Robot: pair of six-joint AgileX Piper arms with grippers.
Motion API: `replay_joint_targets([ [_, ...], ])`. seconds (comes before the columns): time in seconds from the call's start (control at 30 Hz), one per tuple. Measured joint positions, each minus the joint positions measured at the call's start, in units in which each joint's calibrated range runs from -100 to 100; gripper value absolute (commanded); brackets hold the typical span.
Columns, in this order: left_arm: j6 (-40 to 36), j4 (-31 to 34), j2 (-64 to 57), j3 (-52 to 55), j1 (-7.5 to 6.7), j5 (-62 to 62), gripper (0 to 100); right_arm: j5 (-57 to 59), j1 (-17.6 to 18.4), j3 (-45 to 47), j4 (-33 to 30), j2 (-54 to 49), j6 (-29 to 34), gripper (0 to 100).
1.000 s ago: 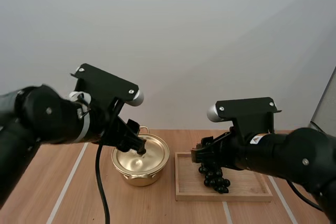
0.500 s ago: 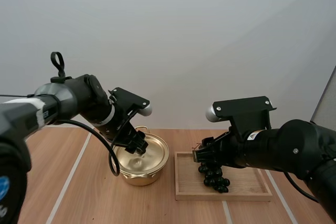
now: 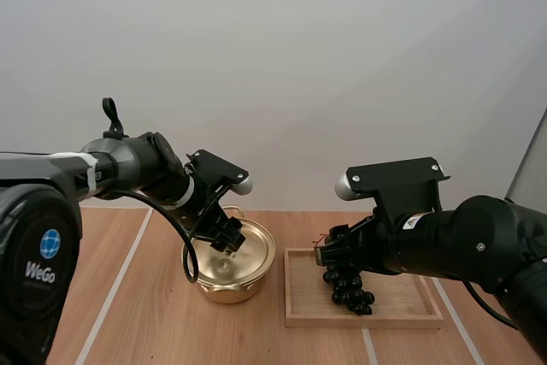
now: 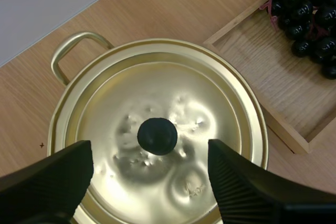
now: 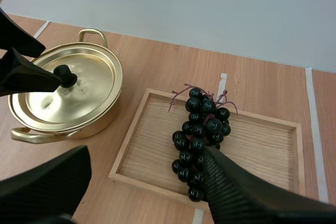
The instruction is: Open the lid, put the grape in the pot, and close it
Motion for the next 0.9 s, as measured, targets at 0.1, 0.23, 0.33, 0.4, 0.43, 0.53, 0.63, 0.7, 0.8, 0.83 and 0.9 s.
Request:
replay_joint_targets([
  [0.1, 0.0, -0.1, 1.6, -1.4, -1.6, -0.8, 100, 0.0, 0.0, 0.0, 0.0, 0.0, 0.0, 100],
  [0.23, -1.6, 1.5, 3.4, -3.6, -2.64, -1.0, 100, 0.0, 0.0, 0.0, 0.0, 0.0, 0.0, 100],
  [0.33, -2.6, 3.1, 4.4, -4.5, -2.71, -1.5, 100, 0.0, 0.0, 0.0, 0.0, 0.0, 0.0, 100],
  [0.4, -3.2, 4.2, 5.6, -4.8, -2.71, -2.5, 100, 0.0, 0.0, 0.0, 0.0, 0.0, 0.0, 100],
  [0.43, -3.3, 4.5, 6.0, -4.8, -2.71, -2.7, 100, 0.0, 0.0, 0.0, 0.0, 0.0, 0.0, 100],
  [0.53, -3.4, 4.7, 7.4, -4.8, -2.78, -2.7, 100, 0.0, 0.0, 0.0, 0.0, 0.0, 0.0, 100],
  [0.63, -3.5, 4.8, 8.1, -4.8, -2.78, -2.7, 73, 0.0, 0.0, 0.0, 0.0, 0.0, 0.0, 100],
  [0.7, -3.5, 4.9, 8.0, -4.8, -2.78, -2.7, 41, 0.0, 0.0, 0.0, 0.0, 0.0, 0.0, 100],
  [0.8, -3.5, 4.9, 8.0, -4.8, -2.78, -2.1, 0, 0.0, 0.0, 0.0, 0.0, 0.0, 0.0, 100],
  [0.83, -3.5, 5.0, 8.0, -5.0, -2.78, -1.0, 0, 0.0, 0.0, 0.0, 0.0, 0.0, 0.0, 100],
  [0.9, -3.5, 5.0, 8.0, -4.9, -2.78, -0.5, 0, 0.0, 0.0, 0.0, 0.0, 0.0, 0.0, 100],
])
